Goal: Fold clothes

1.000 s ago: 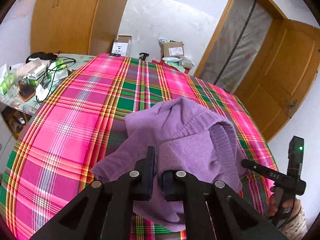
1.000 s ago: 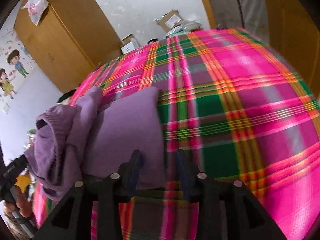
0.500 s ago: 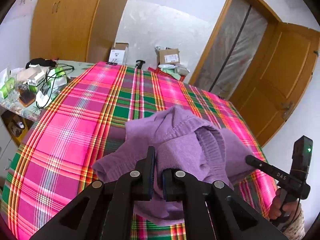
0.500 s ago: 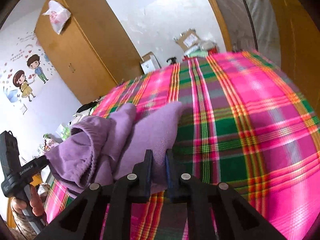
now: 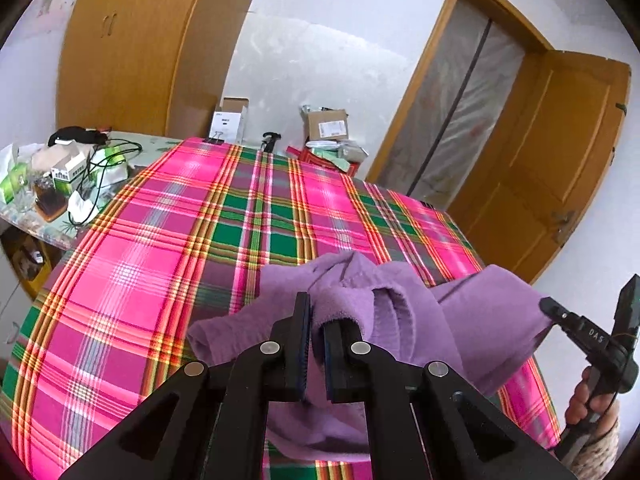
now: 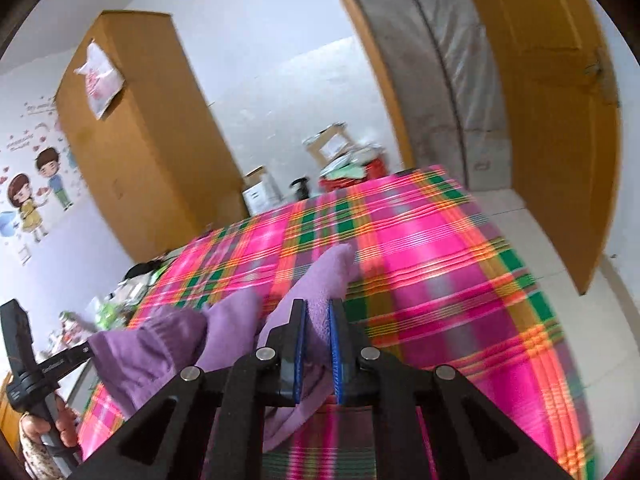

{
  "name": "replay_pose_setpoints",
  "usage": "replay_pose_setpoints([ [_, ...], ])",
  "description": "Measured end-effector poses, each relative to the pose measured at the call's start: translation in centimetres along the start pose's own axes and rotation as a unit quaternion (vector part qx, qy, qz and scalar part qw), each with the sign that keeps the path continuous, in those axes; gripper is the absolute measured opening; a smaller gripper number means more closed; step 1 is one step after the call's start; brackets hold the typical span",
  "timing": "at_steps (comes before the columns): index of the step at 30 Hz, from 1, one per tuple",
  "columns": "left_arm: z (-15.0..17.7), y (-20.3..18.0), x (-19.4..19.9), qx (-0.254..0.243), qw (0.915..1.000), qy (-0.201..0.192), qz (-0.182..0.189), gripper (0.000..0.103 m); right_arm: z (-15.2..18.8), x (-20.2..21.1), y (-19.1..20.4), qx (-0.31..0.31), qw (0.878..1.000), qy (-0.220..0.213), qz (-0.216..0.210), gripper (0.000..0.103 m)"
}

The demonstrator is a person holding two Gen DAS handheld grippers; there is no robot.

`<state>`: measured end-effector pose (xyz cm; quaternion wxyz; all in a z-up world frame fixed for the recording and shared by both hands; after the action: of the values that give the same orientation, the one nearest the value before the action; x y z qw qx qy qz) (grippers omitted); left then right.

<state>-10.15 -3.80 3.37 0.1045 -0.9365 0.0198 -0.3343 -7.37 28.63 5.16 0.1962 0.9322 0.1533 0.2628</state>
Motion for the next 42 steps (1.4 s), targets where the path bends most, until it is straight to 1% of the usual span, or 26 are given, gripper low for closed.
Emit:
replay_pose_setpoints([
  [3, 0.6, -0.5, -0.3, -0.007, 0.9999, 0.008, 0.001, 0.005, -0.2, 0.8, -2.3, -0.014, 1.000, -0.004, 0.025, 0.011],
  [5, 0.9, -0.6, -0.6, -0.007, 0.9999, 0.014, 0.002, 0.005, 0.4, 0.6, -3.7, -0.014, 0.999, 0.005, 0.052, 0.011],
  [6, 1.1, -0.6, -0.8, -0.007, 0.9998, 0.018, 0.002, 0.005, 0.8, 0.4, -4.2, -0.012, 0.998, 0.012, 0.064, 0.011],
  [8, 1.0, -0.6, -0.7, -0.002, 0.9998, 0.021, 0.008, 0.005, 1.8, -0.2, -4.6, -0.008, 0.997, 0.038, 0.071, 0.014],
  [11, 0.3, -0.7, -0.2, -0.001, 0.9998, 0.014, 0.014, 0.005, 2.8, -0.9, -4.5, 0.006, 0.994, 0.057, 0.089, 0.017],
  [13, -0.2, -0.9, 0.2, -0.001, 0.9998, 0.007, 0.018, 0.005, 3.3, -0.5, -4.0, 0.015, 0.994, 0.053, 0.094, 0.026],
  [14, -0.4, -1.0, 0.4, 0.000, 0.9998, 0.004, 0.020, 0.005, 3.5, 0.0, -3.5, 0.018, 0.994, 0.048, 0.093, 0.029],
  [15, -0.6, -1.0, 0.7, 0.001, 0.9998, 0.001, 0.022, 0.005, 3.6, 0.3, -3.1, 0.024, 0.995, 0.043, 0.089, 0.032],
  [18, -1.6, -1.0, 1.3, 0.006, 0.9996, -0.012, 0.024, 0.005, 4.0, 1.0, -1.5, 0.041, 0.996, 0.030, 0.076, 0.035],
  [20, -2.3, -1.0, 1.7, 0.009, 0.9995, -0.020, 0.024, 0.005, 4.6, 0.8, 0.4, 0.057, 0.997, 0.038, 0.041, 0.039],
  [22, -3.0, -1.0, 1.9, 0.011, 0.9993, -0.027, 0.026, 0.005, 5.4, 0.2, 2.2, 0.079, 0.995, 0.052, 0.008, 0.040],
  [25, -3.9, -1.1, 2.3, 0.011, 0.9987, -0.042, 0.027, 0.005, 6.5, -0.4, 4.9, 0.121, 0.990, 0.067, -0.018, 0.040],
  [26, -4.4, -1.2, 2.6, 0.011, 0.9983, -0.052, 0.026, 0.005, 7.0, -0.8, 6.0, 0.134, 0.987, 0.075, -0.036, 0.040],
  [28, -5.0, -1.2, 2.7, 0.008, 0.9978, -0.062, 0.021, 0.005, 8.4, -1.7, 8.2, 0.164, 0.978, 0.101, -0.075, 0.040],
  [30, -5.4, -1.1, 2.6, 0.006, 0.9977, -0.065, 0.018, 0.005, 9.8, -2.6, 9.5, 0.188, 0.971, 0.123, -0.088, 0.040],
  [32, -5.3, -0.9, 2.1, 0.004, 0.9983, -0.054, 0.021, 0.005, 11.2, -3.5, 10.7, 0.211, 0.962, 0.145, -0.095, 0.040],
  [36, -3.9, -0.9, 1.0, -0.019, 0.9995, -0.020, 0.015, 0.005, 13.2, -5.0, 11.5, 0.219, 0.951, 0.185, -0.115, 0.040],
  [39, -2.2, -1.5, 0.0, -0.052, 0.9983, 0.017, 0.017, 0.008, 14.5, -5.5, 12.1, 0.235, 0.942, 0.207, -0.122, 0.040],
  [41, -0.9, -2.1, -0.5, -0.084, 0.9956, 0.037, 0.015, 0.008, 15.2, -6.0, 12.3, 0.238, 0.938, 0.218, -0.123, 0.041],
  [42, -0.2, -2.5, -0.6, -0.099, 0.9939, 0.045, 0.018, 0.012, 15.6, -6.2, 12.4, 0.239, 0.937, 0.222, -0.123, 0.041],
])
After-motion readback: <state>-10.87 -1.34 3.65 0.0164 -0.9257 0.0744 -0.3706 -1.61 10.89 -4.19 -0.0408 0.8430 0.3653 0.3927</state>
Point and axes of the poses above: each gripper's, at about its wrist camera, not at the fingertips, and x roughly against the way its jaws point, y to its left, z to its underside, the point moved 8 cm from there along -x, roughly the way its jaws point, and after that the axes turned 12 degrees about -z, right-handed, at the moved point
